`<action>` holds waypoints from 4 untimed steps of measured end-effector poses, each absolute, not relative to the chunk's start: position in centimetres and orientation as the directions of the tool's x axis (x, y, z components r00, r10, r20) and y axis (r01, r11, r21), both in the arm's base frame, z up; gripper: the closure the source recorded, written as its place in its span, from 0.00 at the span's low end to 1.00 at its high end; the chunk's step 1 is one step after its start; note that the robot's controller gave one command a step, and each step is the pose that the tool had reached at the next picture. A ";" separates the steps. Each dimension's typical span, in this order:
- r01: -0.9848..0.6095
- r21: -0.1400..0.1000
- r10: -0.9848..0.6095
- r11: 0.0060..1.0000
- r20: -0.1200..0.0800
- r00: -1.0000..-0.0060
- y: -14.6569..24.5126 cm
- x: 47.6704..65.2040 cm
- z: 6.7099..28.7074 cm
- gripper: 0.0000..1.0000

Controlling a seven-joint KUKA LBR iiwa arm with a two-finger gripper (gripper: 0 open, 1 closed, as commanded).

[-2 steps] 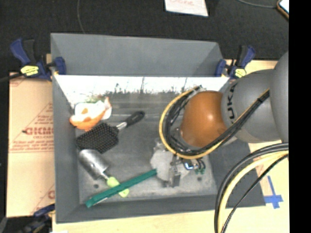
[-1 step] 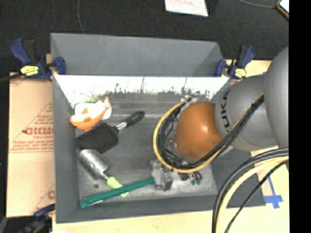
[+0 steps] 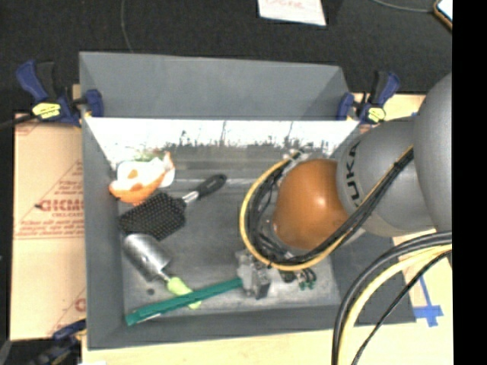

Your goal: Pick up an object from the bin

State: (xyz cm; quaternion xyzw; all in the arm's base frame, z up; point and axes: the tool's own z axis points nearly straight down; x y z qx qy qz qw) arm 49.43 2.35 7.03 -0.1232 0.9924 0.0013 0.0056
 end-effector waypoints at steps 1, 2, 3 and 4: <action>-0.241 0.000 -0.241 0.971 -0.011 -0.970 2.3 49.4 8.9 1.00; -0.238 -0.001 -0.238 0.971 -0.013 -0.971 2.2 49.4 9.9 1.00; -0.236 0.002 -0.236 0.972 -0.001 -0.972 2.2 49.2 12.6 1.00; -0.235 -0.001 -0.235 0.972 -0.014 -0.972 2.2 49.5 16.5 1.00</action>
Offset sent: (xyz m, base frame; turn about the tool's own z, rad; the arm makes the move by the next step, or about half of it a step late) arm -0.0009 -0.0003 0.0272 0.0019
